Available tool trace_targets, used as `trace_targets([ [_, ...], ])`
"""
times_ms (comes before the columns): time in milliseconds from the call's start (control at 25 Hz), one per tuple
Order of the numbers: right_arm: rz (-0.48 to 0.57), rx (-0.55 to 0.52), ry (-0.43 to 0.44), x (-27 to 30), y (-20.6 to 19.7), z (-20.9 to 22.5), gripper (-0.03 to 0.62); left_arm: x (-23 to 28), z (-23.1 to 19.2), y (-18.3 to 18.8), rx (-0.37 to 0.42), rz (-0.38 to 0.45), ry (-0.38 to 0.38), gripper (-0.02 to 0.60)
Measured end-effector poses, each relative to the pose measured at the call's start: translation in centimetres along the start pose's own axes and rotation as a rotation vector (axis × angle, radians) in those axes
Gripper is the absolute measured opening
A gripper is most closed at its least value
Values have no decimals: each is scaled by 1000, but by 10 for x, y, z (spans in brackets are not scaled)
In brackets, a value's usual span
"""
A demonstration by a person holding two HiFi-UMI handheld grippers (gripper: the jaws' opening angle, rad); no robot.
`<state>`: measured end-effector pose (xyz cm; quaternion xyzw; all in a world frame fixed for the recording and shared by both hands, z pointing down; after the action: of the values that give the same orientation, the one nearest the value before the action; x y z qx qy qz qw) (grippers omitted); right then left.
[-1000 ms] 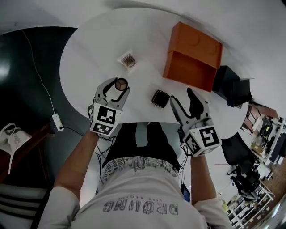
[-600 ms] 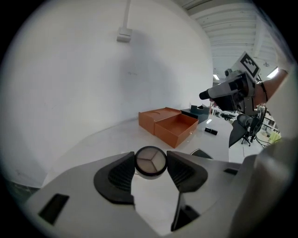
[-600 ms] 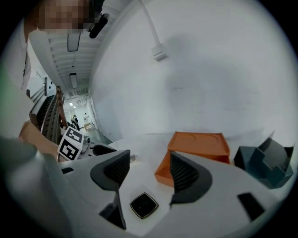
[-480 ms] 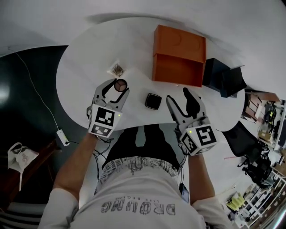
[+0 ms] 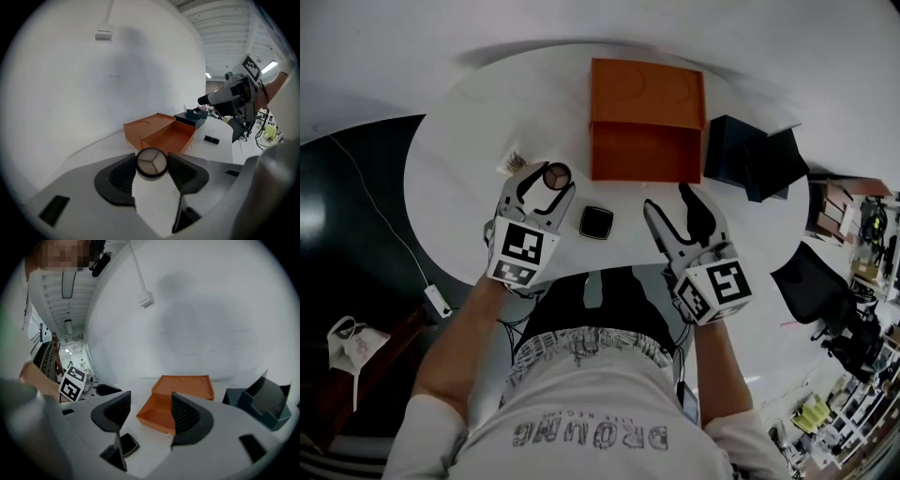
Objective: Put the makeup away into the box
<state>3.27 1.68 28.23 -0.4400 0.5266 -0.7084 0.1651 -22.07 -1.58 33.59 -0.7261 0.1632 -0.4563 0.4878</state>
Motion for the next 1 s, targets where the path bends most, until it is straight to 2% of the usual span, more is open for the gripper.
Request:
trace_targets([
  [360,-5,40,-1,-7,-11,42,279,45,24,25,37,-26,-35,241],
  [1000,-5,91,-29,-26,-29,105,279,114,66,46,83,-86,-105,241],
])
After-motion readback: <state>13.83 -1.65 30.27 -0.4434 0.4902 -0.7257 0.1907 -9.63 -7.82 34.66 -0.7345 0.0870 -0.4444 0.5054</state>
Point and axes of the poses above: the fingertips, and each gripper's own axes: x forward along the fingers, z to its right, y out of its top, the point moved 9 cm from there along -x, backward along the fingers, and after that the axes turned 9 degrees about -x, right-handed, at the moved point
